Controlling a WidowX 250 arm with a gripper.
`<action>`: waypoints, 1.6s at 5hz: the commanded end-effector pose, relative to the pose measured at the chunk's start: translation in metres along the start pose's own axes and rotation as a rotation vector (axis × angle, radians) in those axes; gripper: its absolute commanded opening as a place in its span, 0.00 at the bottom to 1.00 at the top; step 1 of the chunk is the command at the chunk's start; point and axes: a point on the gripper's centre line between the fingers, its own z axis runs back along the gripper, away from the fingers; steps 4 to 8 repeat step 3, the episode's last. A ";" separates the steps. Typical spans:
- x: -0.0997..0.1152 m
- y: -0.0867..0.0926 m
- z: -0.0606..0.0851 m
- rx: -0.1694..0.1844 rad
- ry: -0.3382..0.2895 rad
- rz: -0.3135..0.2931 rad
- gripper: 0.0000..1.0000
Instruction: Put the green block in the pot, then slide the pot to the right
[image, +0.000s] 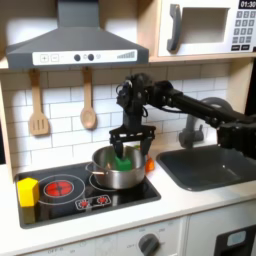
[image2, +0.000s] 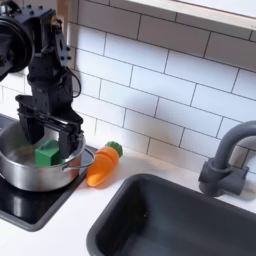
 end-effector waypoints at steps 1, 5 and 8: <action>-0.005 -0.002 0.029 0.016 -0.058 0.005 1.00; -0.005 -0.006 0.036 0.017 -0.073 0.000 1.00; -0.005 -0.006 0.036 0.017 -0.073 0.000 1.00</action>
